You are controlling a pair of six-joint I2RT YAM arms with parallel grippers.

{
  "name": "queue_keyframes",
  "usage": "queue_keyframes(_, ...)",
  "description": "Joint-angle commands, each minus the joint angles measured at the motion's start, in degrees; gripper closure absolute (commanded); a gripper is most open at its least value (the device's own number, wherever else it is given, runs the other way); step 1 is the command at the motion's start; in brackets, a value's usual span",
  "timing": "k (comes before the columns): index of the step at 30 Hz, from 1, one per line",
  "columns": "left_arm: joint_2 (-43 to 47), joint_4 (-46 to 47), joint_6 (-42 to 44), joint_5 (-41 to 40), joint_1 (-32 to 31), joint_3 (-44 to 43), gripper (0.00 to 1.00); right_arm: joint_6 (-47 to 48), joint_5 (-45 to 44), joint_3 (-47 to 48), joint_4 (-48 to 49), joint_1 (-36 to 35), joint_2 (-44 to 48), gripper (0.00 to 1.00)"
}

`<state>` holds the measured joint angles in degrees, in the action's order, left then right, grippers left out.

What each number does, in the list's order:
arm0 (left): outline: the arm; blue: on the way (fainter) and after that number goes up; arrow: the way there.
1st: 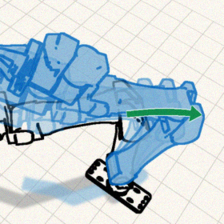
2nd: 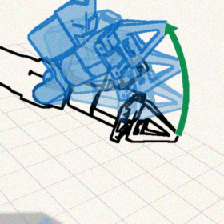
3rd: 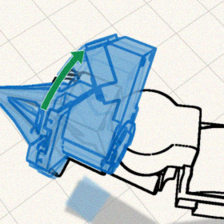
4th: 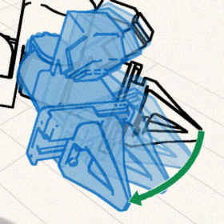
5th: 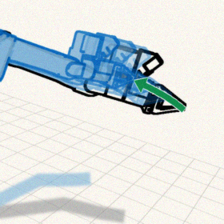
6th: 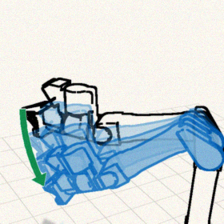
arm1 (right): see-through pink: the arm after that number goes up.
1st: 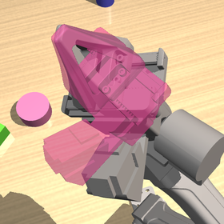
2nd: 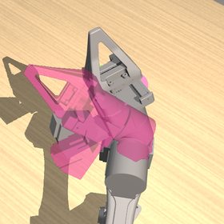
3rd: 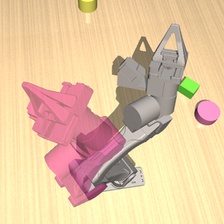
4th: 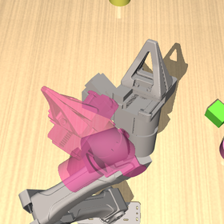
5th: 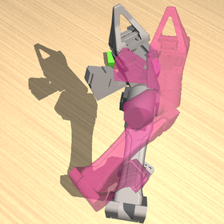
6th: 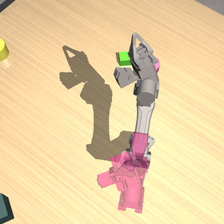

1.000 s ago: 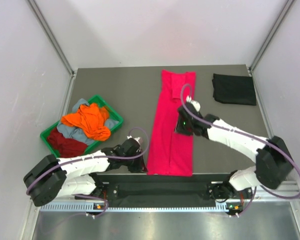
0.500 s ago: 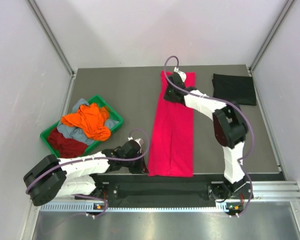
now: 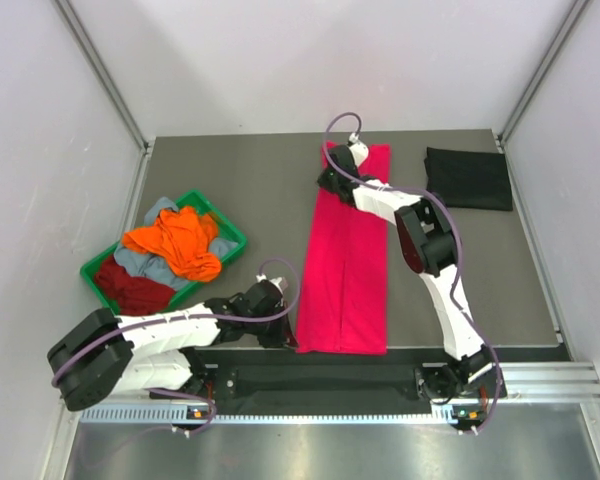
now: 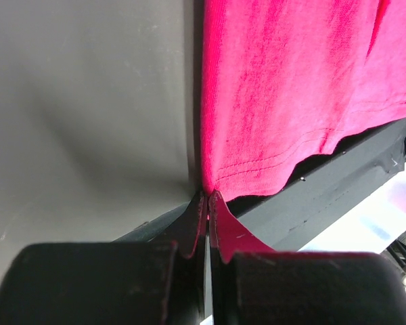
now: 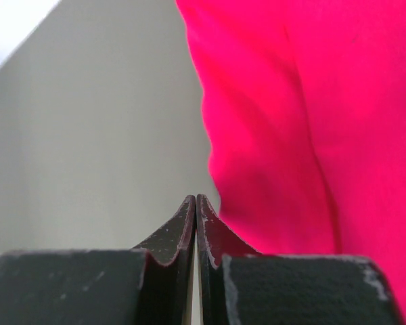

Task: Fold and stack the t-shirts
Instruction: Fold the tshirt

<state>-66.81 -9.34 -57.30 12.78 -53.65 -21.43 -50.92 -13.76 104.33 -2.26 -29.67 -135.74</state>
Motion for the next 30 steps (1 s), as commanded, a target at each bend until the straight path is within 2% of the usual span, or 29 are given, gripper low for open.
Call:
queue_keyframes(1,1.3,-2.0,0.3,-0.2,-0.5,-0.6,1.0,-2.7,0.2,2.8,10.6,1.6,-1.5,1.0)
queue_keyframes(4,1.2,-1.5,0.2,-0.1,-0.5,-0.4,1.0,-3.9,2.4,3.0,14.0,2.4,-2.4,1.0)
queue_keyframes(12,-0.3,-0.9,0.3,0.7,-0.5,-0.2,1.0,-4.3,1.5,5.3,12.8,3.6,-3.7,1.0)
queue_keyframes(17,-1.0,-0.1,0.7,1.1,-0.5,-0.4,1.0,-3.5,-0.9,7.5,6.2,4.1,-4.1,1.0)
queue_keyframes(24,-1.8,0.4,1.2,1.8,-0.5,-1.0,1.0,-4.3,1.2,9.0,2.4,5.0,-7.0,1.0)
queue_keyframes(30,-1.3,-0.9,1.4,2.2,-0.5,-1.5,1.0,-9.1,2.0,14.4,-4.8,5.9,-11.1,1.0)
